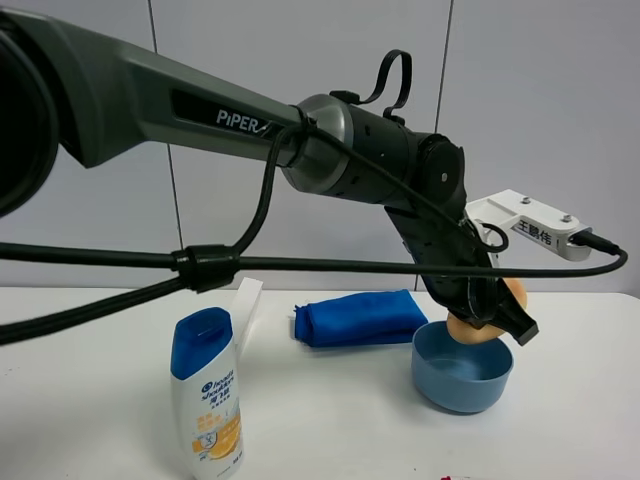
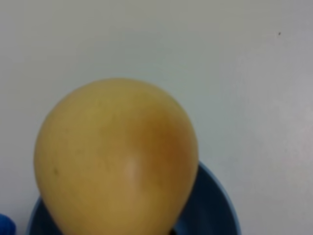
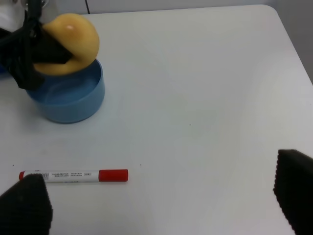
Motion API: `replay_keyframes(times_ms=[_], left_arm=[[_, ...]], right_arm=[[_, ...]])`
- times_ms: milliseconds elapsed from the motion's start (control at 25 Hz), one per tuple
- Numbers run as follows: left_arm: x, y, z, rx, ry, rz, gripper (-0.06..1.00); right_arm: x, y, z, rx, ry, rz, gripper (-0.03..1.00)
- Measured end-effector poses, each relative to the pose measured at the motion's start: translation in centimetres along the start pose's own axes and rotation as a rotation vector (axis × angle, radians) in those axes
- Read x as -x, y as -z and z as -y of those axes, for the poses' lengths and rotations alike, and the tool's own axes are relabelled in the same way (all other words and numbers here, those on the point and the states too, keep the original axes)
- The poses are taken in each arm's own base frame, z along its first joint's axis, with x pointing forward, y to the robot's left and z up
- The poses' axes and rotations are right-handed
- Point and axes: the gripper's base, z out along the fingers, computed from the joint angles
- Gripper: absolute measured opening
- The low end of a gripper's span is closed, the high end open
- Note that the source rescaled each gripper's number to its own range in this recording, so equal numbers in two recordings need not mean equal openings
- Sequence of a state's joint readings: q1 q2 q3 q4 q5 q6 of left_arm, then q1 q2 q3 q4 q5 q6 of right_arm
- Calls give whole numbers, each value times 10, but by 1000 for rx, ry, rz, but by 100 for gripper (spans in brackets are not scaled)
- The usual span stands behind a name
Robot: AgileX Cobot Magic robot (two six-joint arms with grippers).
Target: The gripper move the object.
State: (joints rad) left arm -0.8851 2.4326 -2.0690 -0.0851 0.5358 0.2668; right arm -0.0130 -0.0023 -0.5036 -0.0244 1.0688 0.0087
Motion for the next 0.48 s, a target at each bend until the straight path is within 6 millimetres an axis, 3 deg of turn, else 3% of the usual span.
replay_keyframes(times_ms=[160,240,480], left_arm=[[1,0,0,3,0,10,65],[2,0,-1,6,4,23,83],[2,0,-1,7,5,27,91]], right_arm=[[0,0,0,0,0,0,100],[0,0,0,0,0,0,100],[0,0,0,0,0,0,100]])
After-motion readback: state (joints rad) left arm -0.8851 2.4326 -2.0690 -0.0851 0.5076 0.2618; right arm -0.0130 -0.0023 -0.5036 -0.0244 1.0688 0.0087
